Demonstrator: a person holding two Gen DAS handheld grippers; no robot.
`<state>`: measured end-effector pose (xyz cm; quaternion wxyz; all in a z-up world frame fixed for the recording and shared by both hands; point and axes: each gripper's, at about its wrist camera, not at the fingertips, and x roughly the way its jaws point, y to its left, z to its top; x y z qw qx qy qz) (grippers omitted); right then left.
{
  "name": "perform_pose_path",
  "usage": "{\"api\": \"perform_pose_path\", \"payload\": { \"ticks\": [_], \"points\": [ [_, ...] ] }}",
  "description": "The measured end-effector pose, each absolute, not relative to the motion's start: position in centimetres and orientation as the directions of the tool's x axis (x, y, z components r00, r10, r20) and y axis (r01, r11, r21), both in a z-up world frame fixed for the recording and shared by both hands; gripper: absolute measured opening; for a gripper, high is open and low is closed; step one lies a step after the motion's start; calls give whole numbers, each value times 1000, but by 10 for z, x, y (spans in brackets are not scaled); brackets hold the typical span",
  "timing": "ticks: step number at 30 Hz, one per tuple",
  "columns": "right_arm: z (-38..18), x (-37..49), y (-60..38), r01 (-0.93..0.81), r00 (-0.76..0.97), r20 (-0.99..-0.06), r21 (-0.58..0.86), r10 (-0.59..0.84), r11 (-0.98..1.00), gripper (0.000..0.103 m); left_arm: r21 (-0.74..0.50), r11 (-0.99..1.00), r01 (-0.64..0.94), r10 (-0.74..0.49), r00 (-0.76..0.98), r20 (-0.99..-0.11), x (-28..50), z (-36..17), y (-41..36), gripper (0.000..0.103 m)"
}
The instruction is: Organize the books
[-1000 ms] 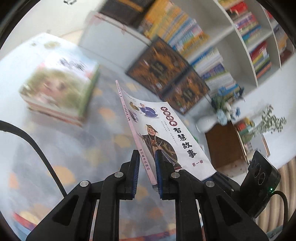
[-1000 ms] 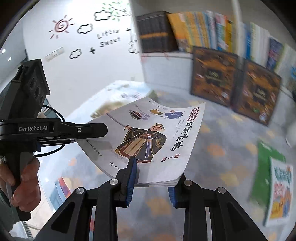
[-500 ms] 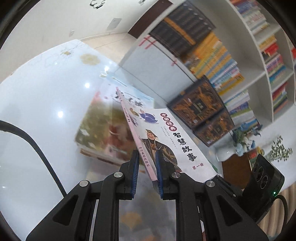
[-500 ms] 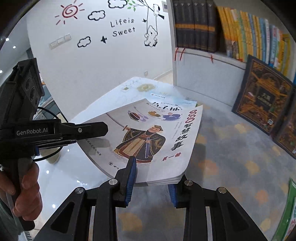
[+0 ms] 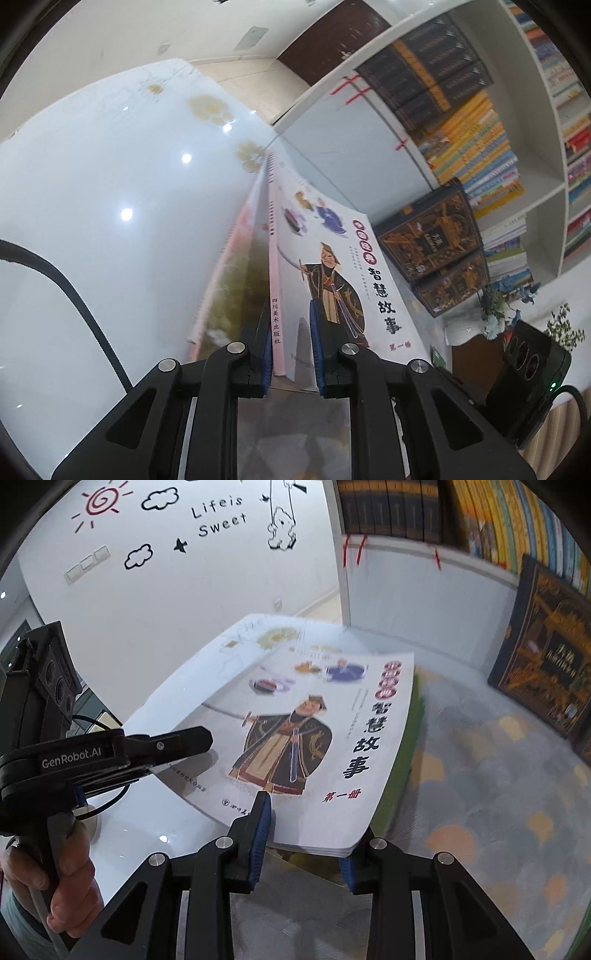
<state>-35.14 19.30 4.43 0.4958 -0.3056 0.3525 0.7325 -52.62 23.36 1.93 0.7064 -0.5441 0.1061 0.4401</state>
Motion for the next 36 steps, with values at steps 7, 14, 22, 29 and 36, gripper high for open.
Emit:
{"api": "perform_pose_path", "payload": {
  "ticks": [7,14,22,29,36],
  "points": [
    [25,-348,200,-935,-346,-823,266,450,-232,32,-656,-59,-752,525,536,-662,-543,10,228,14],
    [28,-334,191,-915,-398,-830,334,390,-225,36,-601,-63,-797,548,475,-688,-546,28,205,16],
    [20,-281,121,-916,-401,-835,374,376,-146,37,-575,0,-818,509,495,-704,-512,49,173,17],
    [5,-185,57,-892,-395,-831,449,391,53,37,-546,96,-832,460,524,-717,-439,71,124,32],
    [10,-54,-19,-842,-311,-824,470,474,265,57,-571,186,-800,346,597,-724,-330,78,96,35]
  ]
}}
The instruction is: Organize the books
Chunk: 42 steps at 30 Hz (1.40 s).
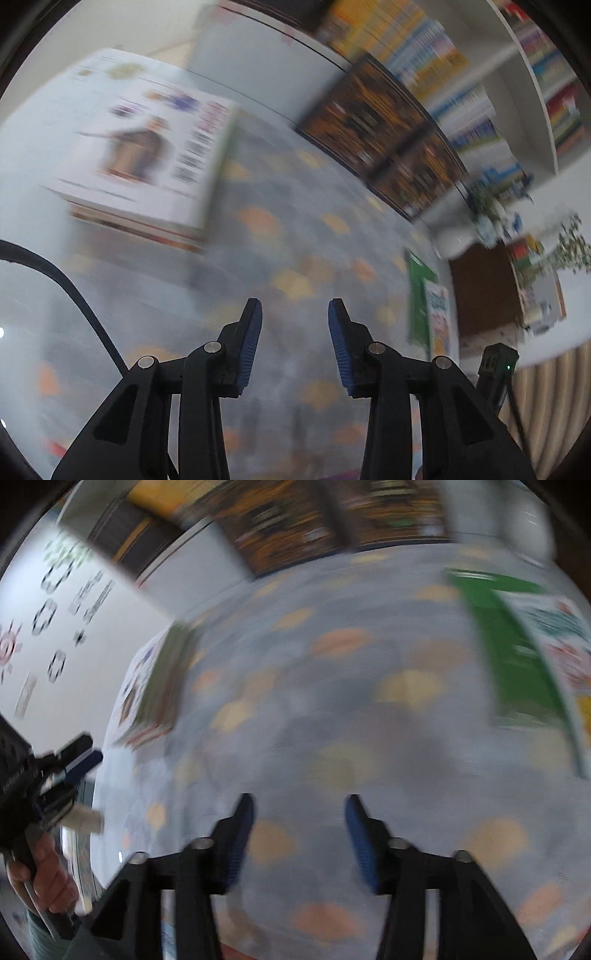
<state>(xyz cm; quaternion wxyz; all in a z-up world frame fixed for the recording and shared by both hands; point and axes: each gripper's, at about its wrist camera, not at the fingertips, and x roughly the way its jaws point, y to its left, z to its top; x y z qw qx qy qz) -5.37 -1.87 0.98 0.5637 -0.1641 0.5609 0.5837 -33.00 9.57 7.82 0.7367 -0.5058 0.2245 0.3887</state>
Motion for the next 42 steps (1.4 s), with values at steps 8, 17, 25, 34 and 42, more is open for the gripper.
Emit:
{"api": "perform_pose_path", "payload": {
  "ticks": [8,17,25,34,42],
  "points": [
    [16,84,-94,-755,-195,-819,476,539,450,57,-611,333,-718,181,684,-706,-183,66,45,35],
    [11,172,-132,-727,-128,-823,457,553,512,57,-656,408,-635,-16,713,-701,-58,46,6,53],
    [-9,239,-109,-723,-68,-835,418,546,550,57,-602,450,-659,6,676,-737,-1,35,18,54],
    [-29,285,-39,-769,-88,-827,411,555,490,40,-604,386,-697,16,660,-751,31,8,57,53],
    [-49,306,-2,-787,-119,-829,414,546,457,40,-598,374,-709,3,646,-764,51,-5,79,53]
  ]
}}
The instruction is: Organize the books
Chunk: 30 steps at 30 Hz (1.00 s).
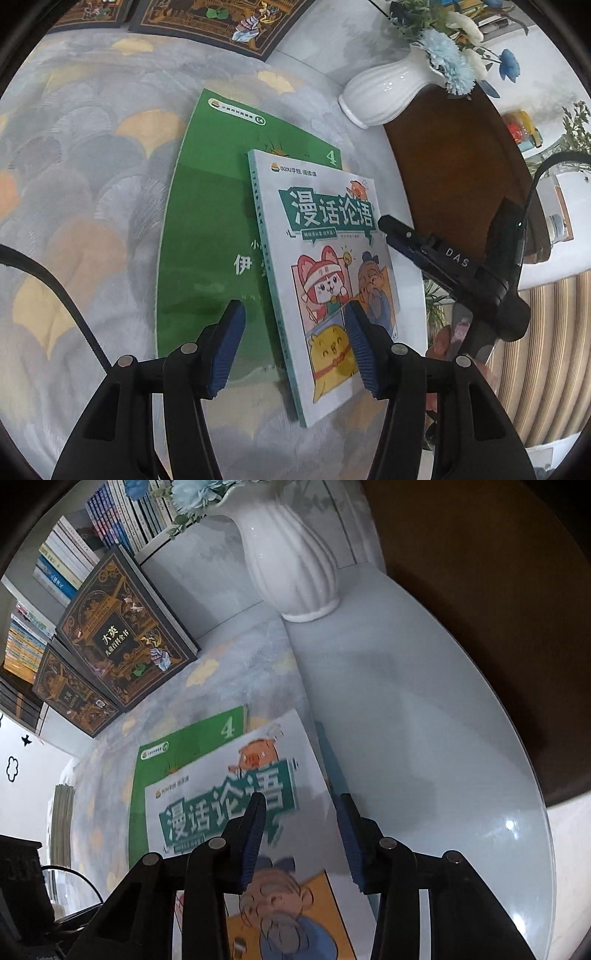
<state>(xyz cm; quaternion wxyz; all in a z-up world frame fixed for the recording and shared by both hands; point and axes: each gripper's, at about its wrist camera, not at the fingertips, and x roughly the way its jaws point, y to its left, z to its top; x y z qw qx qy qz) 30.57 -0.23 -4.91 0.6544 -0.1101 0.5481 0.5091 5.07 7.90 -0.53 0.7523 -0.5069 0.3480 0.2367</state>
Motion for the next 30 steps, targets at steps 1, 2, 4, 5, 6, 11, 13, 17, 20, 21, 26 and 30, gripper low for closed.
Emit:
{"api": "perform_pose_path", "payload": {
  "ticks": [1,2,4,5,6,11,13,17,20,21,26,30],
  "points": [
    [-50,306,0,-794,-120,-832,408,542,451,40,-601,371,-708,-5,646,-764,52,-7,80,53],
    [-51,306,4,-804,-120,-839,396,531,444,40,-606,369,-705,-14,647,-762,54,-9,81,53],
    [-52,307,7,-815,-101,-847,371,521,445,40,-604,366,-708,-22,643,-766,56,-12,82,53],
    [-53,309,8,-811,-112,-846,382,521,444,40,-609,367,-703,-24,648,-761,56,-12,82,53],
    [-56,310,8,-803,-141,-842,405,521,438,40,-613,368,-699,-26,651,-758,56,-12,82,53],
    [-48,294,9,-842,-161,-845,387,510,375,40,-634,369,-679,-48,667,-743,57,-14,82,54],
    [-42,282,10,-861,-158,-847,370,507,350,41,-620,377,-688,-35,659,-752,53,-12,79,54],
    [-32,246,1,-888,-184,-855,356,486,290,41,-598,370,-711,-14,639,-769,22,-10,70,54],
    [-33,213,-15,-878,-250,-851,400,462,263,41,-593,322,-738,15,630,-777,-19,-11,60,54],
    [-33,202,-18,-878,-266,-850,409,455,251,41,-588,302,-750,26,623,-781,-32,-12,58,54],
    [-35,127,-27,-895,-328,-847,420,418,151,42,-558,174,-811,87,577,-812,-102,-24,51,54],
    [-33,96,-28,-893,-358,-838,436,412,112,42,-560,112,-821,133,571,-810,-139,-25,39,54]
  ]
}}
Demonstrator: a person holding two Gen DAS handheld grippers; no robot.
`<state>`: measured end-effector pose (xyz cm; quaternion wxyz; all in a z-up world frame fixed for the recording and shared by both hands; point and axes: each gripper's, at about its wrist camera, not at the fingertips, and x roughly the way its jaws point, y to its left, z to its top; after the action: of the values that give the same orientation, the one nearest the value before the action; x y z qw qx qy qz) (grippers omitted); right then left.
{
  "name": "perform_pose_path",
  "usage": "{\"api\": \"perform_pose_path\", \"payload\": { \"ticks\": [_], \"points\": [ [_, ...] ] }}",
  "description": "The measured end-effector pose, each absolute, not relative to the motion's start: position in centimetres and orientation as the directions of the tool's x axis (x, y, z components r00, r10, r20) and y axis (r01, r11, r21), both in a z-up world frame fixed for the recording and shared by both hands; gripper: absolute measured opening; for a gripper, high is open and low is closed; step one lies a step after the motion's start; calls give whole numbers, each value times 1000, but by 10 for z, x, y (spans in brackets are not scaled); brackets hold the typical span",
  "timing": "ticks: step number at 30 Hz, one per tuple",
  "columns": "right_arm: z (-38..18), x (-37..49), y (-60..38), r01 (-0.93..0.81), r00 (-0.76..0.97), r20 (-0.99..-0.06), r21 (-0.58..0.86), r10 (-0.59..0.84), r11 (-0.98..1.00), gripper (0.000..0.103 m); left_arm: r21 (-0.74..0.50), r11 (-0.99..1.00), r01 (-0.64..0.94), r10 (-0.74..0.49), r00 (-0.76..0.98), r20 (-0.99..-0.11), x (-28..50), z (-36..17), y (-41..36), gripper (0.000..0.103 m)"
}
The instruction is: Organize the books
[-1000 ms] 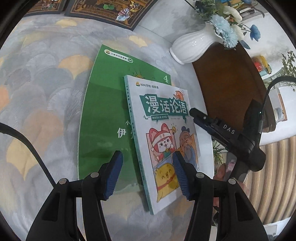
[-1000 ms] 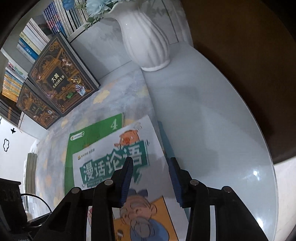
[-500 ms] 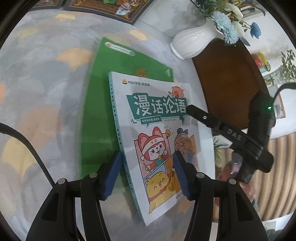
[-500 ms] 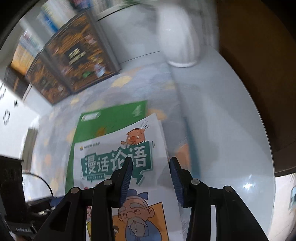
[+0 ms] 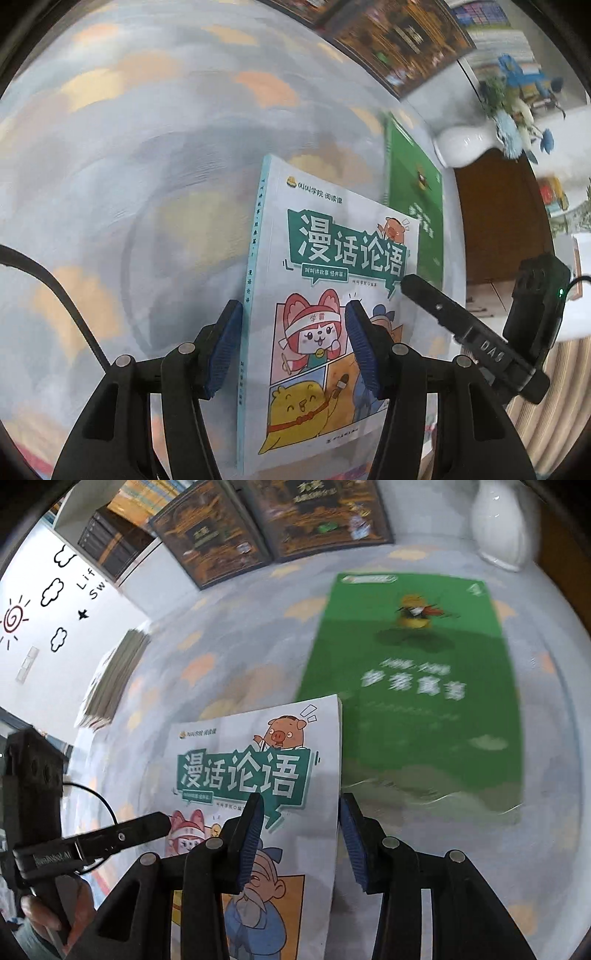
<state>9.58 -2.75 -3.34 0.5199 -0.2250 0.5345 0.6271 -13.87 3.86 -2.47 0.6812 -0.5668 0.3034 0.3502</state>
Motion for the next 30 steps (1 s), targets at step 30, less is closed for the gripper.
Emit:
{"api": "perform_pose_path", "payload": {
  "ticks": [30],
  "points": [
    [-46,90,-116,-843,-424,-816,514,393,158,39,-790,-6,-613,201,773,-602,-172,-21,-45,33]
  ]
}}
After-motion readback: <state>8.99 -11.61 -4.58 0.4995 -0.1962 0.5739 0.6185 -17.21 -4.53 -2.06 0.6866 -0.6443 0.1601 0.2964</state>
